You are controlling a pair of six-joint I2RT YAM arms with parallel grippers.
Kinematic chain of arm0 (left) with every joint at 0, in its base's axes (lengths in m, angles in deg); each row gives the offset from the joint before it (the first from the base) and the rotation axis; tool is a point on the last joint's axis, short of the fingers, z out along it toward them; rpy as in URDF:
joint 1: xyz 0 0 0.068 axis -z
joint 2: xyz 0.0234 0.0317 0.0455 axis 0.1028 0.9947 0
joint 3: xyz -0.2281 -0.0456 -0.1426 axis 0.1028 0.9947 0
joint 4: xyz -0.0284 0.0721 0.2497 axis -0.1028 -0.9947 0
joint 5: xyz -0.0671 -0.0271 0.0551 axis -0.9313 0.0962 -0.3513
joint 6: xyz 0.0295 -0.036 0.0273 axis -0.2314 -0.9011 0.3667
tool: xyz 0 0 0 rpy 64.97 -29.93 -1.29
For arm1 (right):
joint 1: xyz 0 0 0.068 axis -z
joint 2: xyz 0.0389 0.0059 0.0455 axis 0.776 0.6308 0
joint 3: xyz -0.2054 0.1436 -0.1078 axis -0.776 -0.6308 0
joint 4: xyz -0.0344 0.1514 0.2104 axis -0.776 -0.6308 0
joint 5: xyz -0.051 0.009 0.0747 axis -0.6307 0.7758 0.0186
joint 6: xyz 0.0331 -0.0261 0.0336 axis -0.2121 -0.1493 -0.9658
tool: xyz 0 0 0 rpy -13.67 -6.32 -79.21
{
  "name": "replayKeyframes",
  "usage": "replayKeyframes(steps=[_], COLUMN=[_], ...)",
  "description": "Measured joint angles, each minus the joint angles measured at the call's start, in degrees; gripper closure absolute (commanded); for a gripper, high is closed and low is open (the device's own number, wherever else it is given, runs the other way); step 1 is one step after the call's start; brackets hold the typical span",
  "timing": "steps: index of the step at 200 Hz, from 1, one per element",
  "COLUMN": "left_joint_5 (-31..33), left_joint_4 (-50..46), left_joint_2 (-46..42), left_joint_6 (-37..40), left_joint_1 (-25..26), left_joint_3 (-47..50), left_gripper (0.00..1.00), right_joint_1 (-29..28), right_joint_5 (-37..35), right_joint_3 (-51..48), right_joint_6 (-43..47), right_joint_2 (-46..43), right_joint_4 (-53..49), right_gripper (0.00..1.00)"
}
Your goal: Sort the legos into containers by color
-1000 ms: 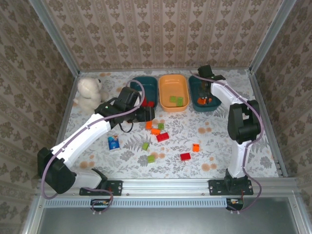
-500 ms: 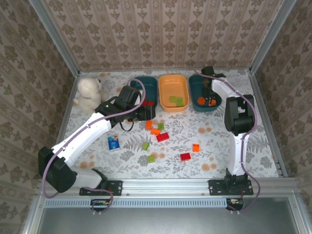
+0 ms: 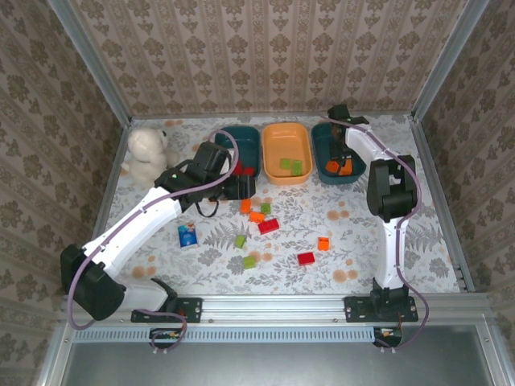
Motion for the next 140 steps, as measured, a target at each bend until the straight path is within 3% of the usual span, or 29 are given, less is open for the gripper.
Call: replayKeyframes(steps=[51,99,119,140], left_joint_5=[0.04,-1.14,-2.99,-4.37], left_joint_4=[-1.68,-3.32,-3.37,-3.32], left_joint_2=[-1.14,-2.75,-2.64,-0.98], left_joint_6=[1.55,5.79,9.66,14.56], left_joint_1=[-1.77,-2.34,0.20,6.88], left_joint_3=[0.00,0.39,1.27,2.25], left_gripper=[0.27,0.29,0.28,0.27], right_joint_1=[-1.53,-8.90,-14.05,-17.20], right_joint_5=[-0.81,0.57,4.85,10.73], right_joint_3=[0.74,-13.75,-22.99,-33.33], right_joint_6=[-0.11,0.04,-1.88,-6.19], right_joint_2=[-8.76,-32.96,-43.01,-52.43], right_joint_4=[0.66,10.91,14.67,15.69], right_gripper=[0.43,0.44,0.43,0.40])
